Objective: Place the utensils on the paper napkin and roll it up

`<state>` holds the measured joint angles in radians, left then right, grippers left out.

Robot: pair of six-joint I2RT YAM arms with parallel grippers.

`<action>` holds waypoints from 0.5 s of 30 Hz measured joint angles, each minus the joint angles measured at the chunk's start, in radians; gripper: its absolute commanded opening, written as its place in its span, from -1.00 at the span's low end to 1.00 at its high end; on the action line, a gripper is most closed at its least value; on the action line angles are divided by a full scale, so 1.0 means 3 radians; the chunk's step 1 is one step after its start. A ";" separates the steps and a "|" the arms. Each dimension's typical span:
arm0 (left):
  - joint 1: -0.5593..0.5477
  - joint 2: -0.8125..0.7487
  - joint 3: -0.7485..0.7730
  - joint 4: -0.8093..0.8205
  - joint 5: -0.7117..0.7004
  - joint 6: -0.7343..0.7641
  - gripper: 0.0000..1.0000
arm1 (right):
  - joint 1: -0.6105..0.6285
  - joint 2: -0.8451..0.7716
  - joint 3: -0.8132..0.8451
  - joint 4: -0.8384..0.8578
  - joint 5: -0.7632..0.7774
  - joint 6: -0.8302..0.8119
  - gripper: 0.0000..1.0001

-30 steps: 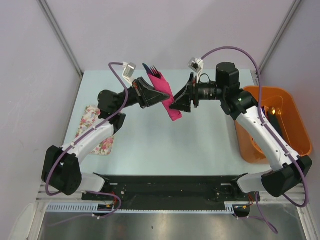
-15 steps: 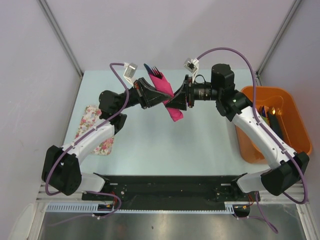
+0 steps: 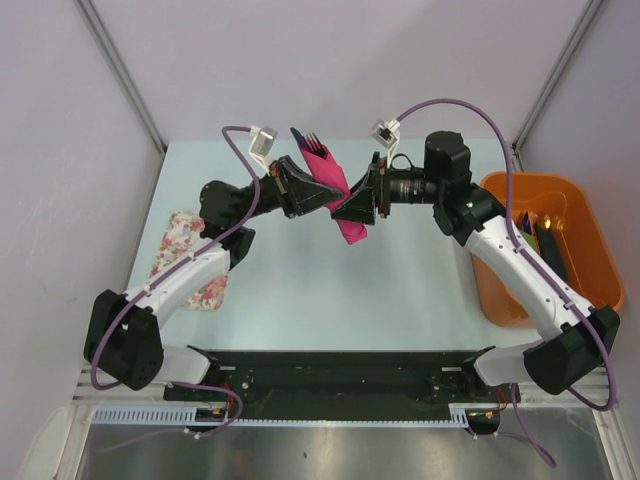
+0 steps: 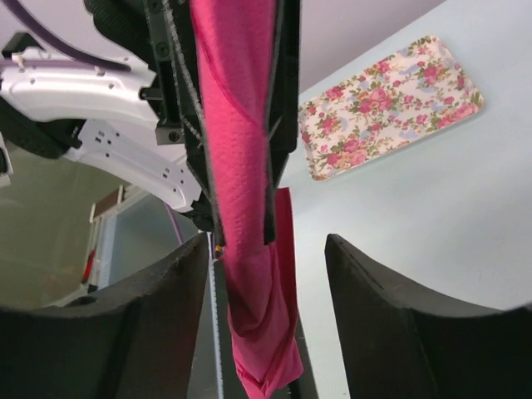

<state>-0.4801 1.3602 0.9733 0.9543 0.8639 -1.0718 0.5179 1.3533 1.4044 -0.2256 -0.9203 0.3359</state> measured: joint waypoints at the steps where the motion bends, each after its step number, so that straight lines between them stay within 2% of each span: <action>1: 0.0000 0.0000 0.0000 0.0003 0.0000 0.0000 -1.00 | -0.0010 0.0000 0.0000 0.0000 0.0014 0.0005 0.22; 6: 0.0000 0.0001 0.0000 0.0005 0.0000 -0.0001 -1.00 | -0.0056 0.0000 0.0000 0.0001 0.0052 0.0028 -0.11; 7: 0.0000 0.0001 0.0000 0.0006 -0.0003 0.0000 -1.00 | -0.0058 0.0000 0.0000 0.0003 0.0051 0.0039 -0.26; 11: 0.0000 0.0013 0.0000 0.0001 -0.0019 0.0011 -1.00 | -0.0047 0.0000 0.0001 0.0032 0.0025 0.0066 -0.47; 12: 0.0000 0.0015 0.0000 0.0001 -0.0028 0.0020 -1.00 | -0.0047 0.0000 0.0001 0.0042 0.0013 0.0080 -0.56; 13: 0.0000 0.0019 0.0000 0.0001 -0.0033 0.0023 -1.00 | -0.0047 0.0000 0.0001 0.0047 0.0008 0.0083 -0.86; 14: 0.0000 0.0023 0.0000 -0.0001 -0.0042 0.0024 -1.00 | -0.0047 0.0000 0.0001 0.0050 0.0005 0.0083 -1.00; 15: 0.0000 0.0024 0.0000 -0.0004 -0.0045 0.0008 -1.00 | -0.0047 0.0000 0.0001 0.0052 -0.0015 0.0072 -1.00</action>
<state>-0.4801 1.3674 0.9733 0.9531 0.8505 -1.0695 0.5037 1.3533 1.4048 -0.2100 -0.9249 0.3576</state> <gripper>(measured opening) 0.054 0.131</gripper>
